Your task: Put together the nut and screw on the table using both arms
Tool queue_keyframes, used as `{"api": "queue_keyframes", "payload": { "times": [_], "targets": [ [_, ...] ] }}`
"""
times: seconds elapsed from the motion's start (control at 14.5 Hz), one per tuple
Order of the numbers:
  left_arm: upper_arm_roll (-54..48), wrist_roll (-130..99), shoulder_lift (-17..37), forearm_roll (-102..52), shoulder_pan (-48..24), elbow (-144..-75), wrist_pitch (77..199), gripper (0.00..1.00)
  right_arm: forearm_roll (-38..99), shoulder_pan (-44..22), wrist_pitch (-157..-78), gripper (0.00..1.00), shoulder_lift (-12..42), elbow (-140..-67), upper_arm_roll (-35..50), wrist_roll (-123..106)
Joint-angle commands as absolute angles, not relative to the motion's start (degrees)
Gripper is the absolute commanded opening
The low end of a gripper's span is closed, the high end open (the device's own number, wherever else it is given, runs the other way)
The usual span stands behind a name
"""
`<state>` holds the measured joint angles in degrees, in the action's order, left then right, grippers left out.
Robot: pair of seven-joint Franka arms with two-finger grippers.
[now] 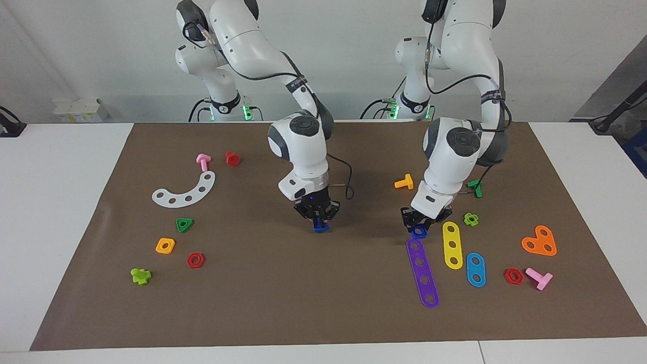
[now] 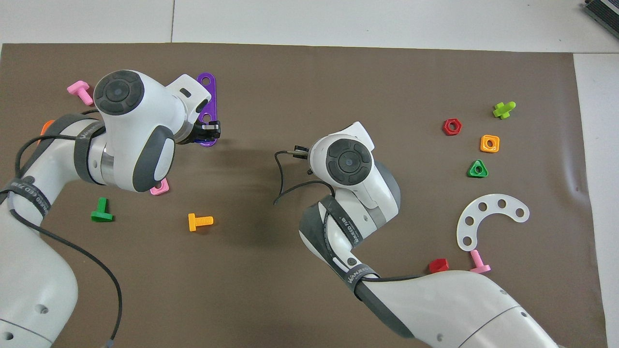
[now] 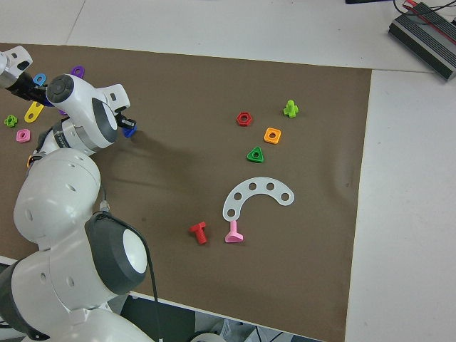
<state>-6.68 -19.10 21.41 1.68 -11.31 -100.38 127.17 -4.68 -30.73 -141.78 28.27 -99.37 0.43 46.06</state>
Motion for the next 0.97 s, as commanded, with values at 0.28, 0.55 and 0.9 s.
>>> {"api": "queue_keyframes", "payload": {
  "times": [0.28,0.55,0.9],
  "targets": [
    [-5.71,-20.56,25.22,0.0,-16.08,-92.64,121.91,0.0,-6.06,-29.37,-139.41,1.0,24.37,-99.67,-0.17,47.55],
    [-5.63,-26.09,30.13,-0.09,-20.82,-85.19,120.07,0.0,-6.06,-21.29,-130.1,1.0,16.72,-99.67,-0.09,41.25],
    [-5.63,-27.51,33.31,-0.09,-26.97,-79.2,118.13,0.0,-4.93,-11.18,-122.62,1.0,9.07,-99.58,0.09,26.31]
  ]
}}
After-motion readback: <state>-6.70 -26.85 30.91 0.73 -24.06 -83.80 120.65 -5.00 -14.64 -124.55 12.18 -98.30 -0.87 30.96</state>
